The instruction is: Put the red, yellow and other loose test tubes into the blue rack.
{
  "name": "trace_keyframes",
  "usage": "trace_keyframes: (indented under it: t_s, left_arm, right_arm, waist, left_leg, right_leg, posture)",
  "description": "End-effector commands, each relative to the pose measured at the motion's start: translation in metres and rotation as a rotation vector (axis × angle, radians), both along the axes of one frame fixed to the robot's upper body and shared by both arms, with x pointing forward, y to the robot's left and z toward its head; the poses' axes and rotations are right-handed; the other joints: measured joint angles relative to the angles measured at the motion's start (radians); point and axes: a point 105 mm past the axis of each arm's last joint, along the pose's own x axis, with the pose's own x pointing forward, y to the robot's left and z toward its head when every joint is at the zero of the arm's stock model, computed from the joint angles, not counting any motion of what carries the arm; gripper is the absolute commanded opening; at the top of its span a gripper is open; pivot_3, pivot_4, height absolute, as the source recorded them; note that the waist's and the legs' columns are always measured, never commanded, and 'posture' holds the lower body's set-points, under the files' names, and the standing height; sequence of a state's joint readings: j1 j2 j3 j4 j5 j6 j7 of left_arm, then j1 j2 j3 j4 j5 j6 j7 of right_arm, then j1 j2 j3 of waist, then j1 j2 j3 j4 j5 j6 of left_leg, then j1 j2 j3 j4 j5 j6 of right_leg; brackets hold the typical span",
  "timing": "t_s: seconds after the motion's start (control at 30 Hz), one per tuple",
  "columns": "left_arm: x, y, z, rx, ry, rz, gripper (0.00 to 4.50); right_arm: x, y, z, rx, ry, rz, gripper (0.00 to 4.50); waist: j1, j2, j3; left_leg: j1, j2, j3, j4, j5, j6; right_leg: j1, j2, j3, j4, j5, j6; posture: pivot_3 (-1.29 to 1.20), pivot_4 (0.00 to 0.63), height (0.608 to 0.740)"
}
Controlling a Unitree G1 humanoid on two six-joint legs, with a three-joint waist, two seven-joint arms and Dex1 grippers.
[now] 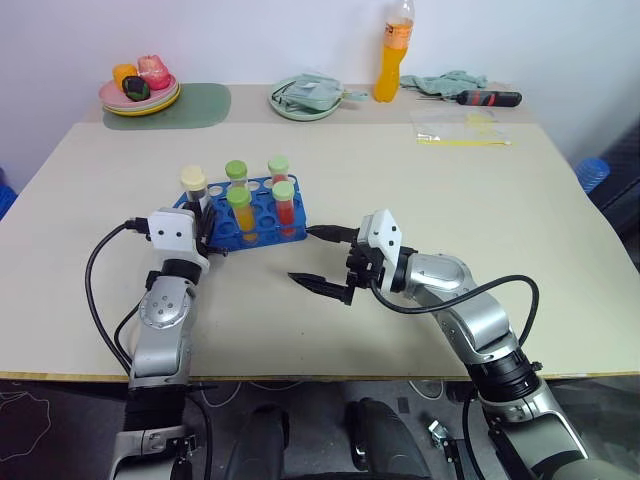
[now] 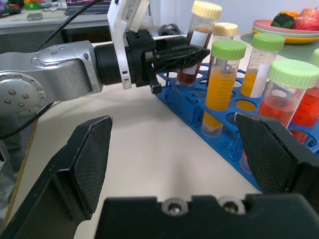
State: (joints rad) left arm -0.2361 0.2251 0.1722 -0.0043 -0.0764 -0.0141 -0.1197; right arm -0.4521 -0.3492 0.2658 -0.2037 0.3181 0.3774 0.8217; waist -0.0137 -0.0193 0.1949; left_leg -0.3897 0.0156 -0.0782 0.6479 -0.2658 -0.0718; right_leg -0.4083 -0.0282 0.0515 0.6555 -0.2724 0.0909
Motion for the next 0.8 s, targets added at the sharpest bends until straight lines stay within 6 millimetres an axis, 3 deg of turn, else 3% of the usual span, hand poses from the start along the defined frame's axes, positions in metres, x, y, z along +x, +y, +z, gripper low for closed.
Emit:
trace_keyframes:
  t_s: [0.03,0.07,0.27,0.4,0.57,0.7,0.8]
  left_arm:
    - [0.000,-0.004,0.009,-0.007,-0.038,-0.013,0.78]
    - [-0.001,-0.004,0.009,-0.016,-0.038,-0.013,0.78]
    - [-0.012,0.005,0.027,-0.086,-0.108,0.015,3.77]
    - [-0.037,0.016,0.052,-0.145,-0.153,-0.016,3.77]
    - [-0.076,0.033,0.075,-0.137,-0.084,-0.134,3.77]
    - [-0.108,0.042,0.032,0.127,0.278,-0.244,3.77]
    - [-0.115,0.047,0.015,0.177,0.370,-0.246,3.77]
  right_arm:
    - [-0.006,0.002,0.013,0.025,-0.056,0.017,4.35]
    - [-0.006,0.002,0.013,0.025,-0.055,0.016,4.35]
    - [-0.005,-0.003,0.014,0.024,-0.057,0.009,4.35]
    - [-0.002,-0.016,0.020,0.020,-0.063,-0.014,4.35]
    - [0.006,-0.057,0.027,-0.003,-0.032,-0.104,4.35]
    - [0.022,-0.117,0.018,-0.111,0.003,-0.299,4.35]
    - [0.028,-0.140,0.014,-0.143,0.013,-0.360,4.35]
  waist:
    - [0.001,0.000,0.000]
    - [0.001,0.000,0.000]
    - [-0.003,0.000,0.000]
    - [-0.006,0.000,0.000]
    - [-0.005,0.000,0.000]
    - [-0.004,0.001,0.001]
    - [-0.002,0.001,0.001]
  left_leg:
    - [0.000,0.000,0.000,0.000,0.000,0.000]
    - [0.000,0.000,0.000,0.000,0.000,0.000]
    - [0.000,0.000,0.000,0.000,0.000,0.000]
    - [0.000,0.000,0.000,0.000,0.000,0.000]
    - [-0.001,0.001,0.000,0.000,0.000,0.000]
    - [0.000,0.000,0.001,-0.001,-0.001,0.001]
    - [0.000,0.000,0.002,-0.001,-0.001,0.002]
  right_leg:
    - [0.000,0.000,0.000,0.000,0.000,0.000]
    - [0.000,0.000,0.000,0.000,0.000,0.000]
    - [0.000,0.000,0.000,0.000,0.000,0.000]
    - [-0.001,0.000,0.000,0.000,0.000,0.000]
    - [-0.001,0.000,0.000,0.000,0.000,0.000]
    - [0.000,0.000,0.001,-0.002,0.000,-0.001]
    - [0.000,0.000,0.001,-0.004,-0.002,-0.004]
  posture:
    - [0.00,0.150,0.740]
    - [0.00,0.150,0.740]
    - [0.00,0.150,0.740]
    - [0.00,0.150,0.740]
    - [0.00,0.150,0.740]
    - [0.00,0.150,0.740]
    - [0.00,0.150,0.740]
